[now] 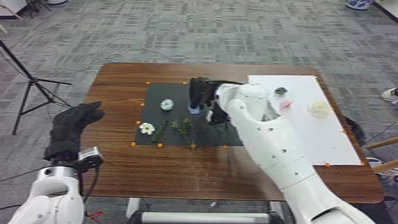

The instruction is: Arrange flowers

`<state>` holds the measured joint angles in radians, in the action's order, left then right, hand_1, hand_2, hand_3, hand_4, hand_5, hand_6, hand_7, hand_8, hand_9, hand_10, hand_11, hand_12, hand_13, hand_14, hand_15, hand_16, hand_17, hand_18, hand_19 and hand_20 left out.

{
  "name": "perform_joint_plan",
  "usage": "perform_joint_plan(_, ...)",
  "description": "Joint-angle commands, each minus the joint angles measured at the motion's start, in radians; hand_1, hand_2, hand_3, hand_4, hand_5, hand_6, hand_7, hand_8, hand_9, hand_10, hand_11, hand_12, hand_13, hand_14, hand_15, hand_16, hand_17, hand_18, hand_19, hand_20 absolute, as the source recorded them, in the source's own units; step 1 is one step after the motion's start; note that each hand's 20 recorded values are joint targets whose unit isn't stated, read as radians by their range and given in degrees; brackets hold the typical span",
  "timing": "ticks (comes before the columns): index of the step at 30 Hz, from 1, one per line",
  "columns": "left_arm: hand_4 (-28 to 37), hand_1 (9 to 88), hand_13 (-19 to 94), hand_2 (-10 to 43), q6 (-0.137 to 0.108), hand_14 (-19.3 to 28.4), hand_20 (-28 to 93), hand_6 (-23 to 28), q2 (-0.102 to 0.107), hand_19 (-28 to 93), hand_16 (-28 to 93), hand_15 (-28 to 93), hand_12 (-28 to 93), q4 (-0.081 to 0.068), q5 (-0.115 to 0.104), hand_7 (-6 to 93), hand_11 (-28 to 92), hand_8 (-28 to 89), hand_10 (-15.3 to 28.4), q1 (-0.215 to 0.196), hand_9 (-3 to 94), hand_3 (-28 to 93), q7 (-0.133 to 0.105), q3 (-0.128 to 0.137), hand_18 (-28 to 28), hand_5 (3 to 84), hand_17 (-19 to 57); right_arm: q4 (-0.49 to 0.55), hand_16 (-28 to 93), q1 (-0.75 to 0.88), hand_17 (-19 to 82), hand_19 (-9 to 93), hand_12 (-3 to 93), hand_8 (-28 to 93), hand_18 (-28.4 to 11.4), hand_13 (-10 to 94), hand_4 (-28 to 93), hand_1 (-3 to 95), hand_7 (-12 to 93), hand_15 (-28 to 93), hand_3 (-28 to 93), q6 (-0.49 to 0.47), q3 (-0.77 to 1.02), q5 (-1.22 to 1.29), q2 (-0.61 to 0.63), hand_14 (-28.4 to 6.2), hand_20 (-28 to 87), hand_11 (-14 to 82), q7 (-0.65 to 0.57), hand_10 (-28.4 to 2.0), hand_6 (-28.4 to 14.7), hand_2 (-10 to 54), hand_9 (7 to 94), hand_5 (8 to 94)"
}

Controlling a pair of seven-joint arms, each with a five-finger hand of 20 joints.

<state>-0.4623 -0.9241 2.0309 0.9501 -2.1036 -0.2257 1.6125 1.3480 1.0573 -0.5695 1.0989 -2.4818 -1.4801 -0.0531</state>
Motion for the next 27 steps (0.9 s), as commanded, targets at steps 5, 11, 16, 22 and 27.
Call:
perform_joint_plan(5, -25.0, 27.8, 42, 14.1, 0.044, 17.6, 19, 1.7, -0.003, 12, -2, 29, 14, -0.004, 0.008, 19.3, 29, -9, 13.7, 0.007, 53.7, 68, 0.024, -0.003, 13.1, 54.4, 6.2, -0.054, 34, 0.051, 41, 87, 29.3, 7, -24.2, 77, -23, 54.6, 22, 66, 64, 0.081, 0.023, -0.014, -0.071, -9.0, 56, 10.4, -0.045, -7.6, 3.2, -9.5, 90.6, 79.9)
perform_joint_plan(11, -24.9, 27.6, 42, 14.0, 0.053, 17.6, 19, 1.8, 0.0, 12, -2, 29, 14, -0.007, 0.009, 19.2, 29, -9, 13.4, 0.011, 53.4, 68, 0.032, -0.004, 13.2, 54.4, 6.1, -0.052, 34, 0.061, 41, 87, 28.3, 7, -24.3, 77, -23, 54.2, 21, 66, 64, 0.127, 0.02, 0.024, -0.095, -8.9, 56, 9.6, -0.078, -7.4, 3.6, -9.5, 90.6, 80.0)
perform_joint_plan(16, -24.5, 27.8, 42, 14.2, 0.058, 16.5, 19, 2.0, 0.0, 12, -2, 28, 14, -0.012, 0.012, 19.5, 30, -9, 12.3, 0.025, 51.6, 67, 0.03, -0.017, 13.2, 52.7, 6.0, -0.054, 34, 0.062, 41, 87, 27.6, 6, -24.4, 78, -23, 53.6, 21, 66, 64, 0.183, 0.007, 0.039, -0.117, -8.9, 56, 8.9, -0.076, -6.8, 4.1, -9.5, 90.5, 80.0)
perform_joint_plan(22, -24.1, 27.9, 42, 14.4, 0.066, 16.0, 19, 1.9, -0.002, 12, -2, 28, 13, -0.013, 0.011, 19.9, 31, -10, 11.6, 0.025, 50.9, 66, 0.027, -0.017, 13.3, 51.8, 6.0, -0.041, 34, 0.065, 41, 88, 27.4, 6, -24.4, 78, -23, 53.3, 21, 66, 64, 0.186, -0.006, 0.054, -0.12, -8.8, 56, 8.6, -0.082, -6.5, 4.6, -9.5, 90.5, 80.0)
perform_joint_plan(27, -23.8, 27.8, 42, 14.2, 0.06, 16.0, 19, 2.0, -0.003, 12, -2, 28, 13, -0.012, 0.01, 20.1, 31, -10, 11.7, 0.022, 51.1, 66, 0.026, -0.013, 13.3, 51.9, 6.0, -0.039, 35, 0.071, 41, 88, 27.4, 6, -24.5, 77, -22, 52.5, 21, 66, 64, 0.153, -0.006, 0.066, -0.113, -9.1, 56, 8.3, -0.087, -6.9, 4.7, -9.5, 89.5, 79.3)
